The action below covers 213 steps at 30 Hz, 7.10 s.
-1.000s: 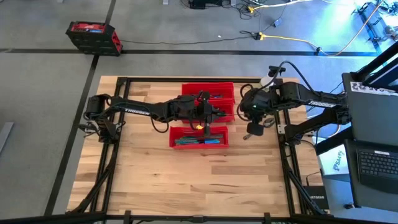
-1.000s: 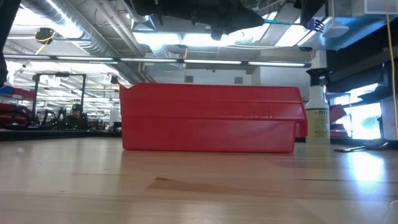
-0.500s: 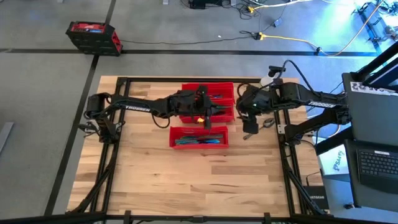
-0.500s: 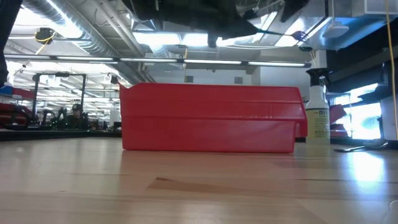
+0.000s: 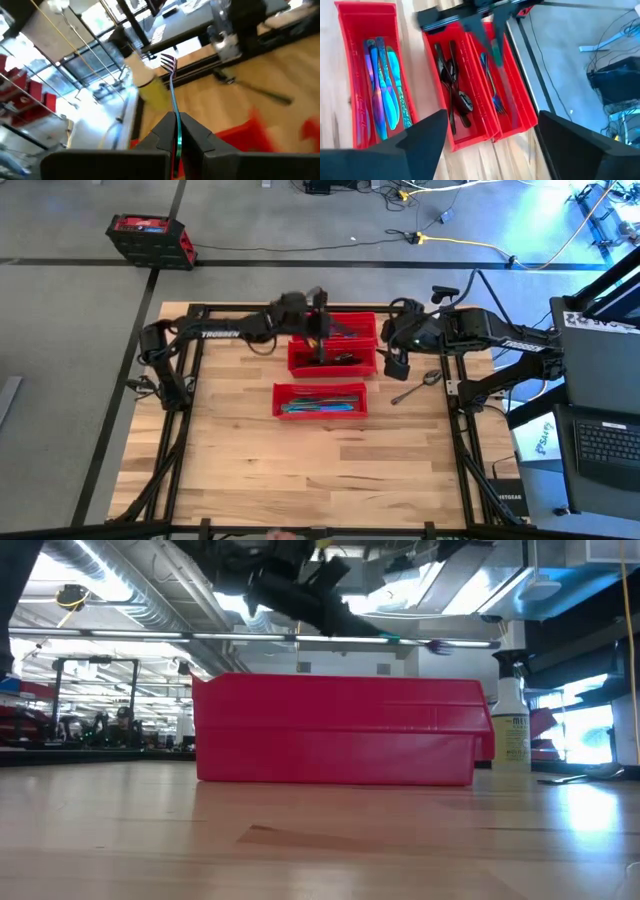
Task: Sort silverware
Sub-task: Put the purple fork into the top red bin, then put the black spoon into the middle red bin
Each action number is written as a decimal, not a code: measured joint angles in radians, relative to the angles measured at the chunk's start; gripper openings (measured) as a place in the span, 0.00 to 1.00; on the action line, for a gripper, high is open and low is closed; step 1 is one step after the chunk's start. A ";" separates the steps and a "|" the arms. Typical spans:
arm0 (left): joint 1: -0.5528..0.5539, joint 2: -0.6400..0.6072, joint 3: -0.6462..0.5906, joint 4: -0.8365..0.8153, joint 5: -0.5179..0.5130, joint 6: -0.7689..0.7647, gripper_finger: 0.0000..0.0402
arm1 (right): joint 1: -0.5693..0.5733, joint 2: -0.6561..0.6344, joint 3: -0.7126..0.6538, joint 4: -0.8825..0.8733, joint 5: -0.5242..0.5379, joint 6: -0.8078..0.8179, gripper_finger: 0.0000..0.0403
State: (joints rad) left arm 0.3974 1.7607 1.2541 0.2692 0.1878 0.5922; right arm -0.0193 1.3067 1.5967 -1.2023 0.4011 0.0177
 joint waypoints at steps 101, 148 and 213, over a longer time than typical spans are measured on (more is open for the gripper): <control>-0.252 -0.383 -0.510 0.316 0.146 -0.407 0.36 | -0.327 0.211 -0.667 -0.079 -0.188 -0.384 0.70; -0.259 -0.383 -0.511 0.290 0.052 -0.373 0.36 | -0.326 0.208 -0.975 0.235 -0.237 -0.506 0.12; -0.252 -0.487 -0.510 0.141 -0.022 -0.327 0.36 | -0.301 0.560 -0.040 0.144 -0.446 -0.436 0.00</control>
State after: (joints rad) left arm 0.1455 1.2740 0.7443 0.4099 0.1661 0.2653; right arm -0.3199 1.8669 1.5565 -1.0580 -0.0452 -0.4187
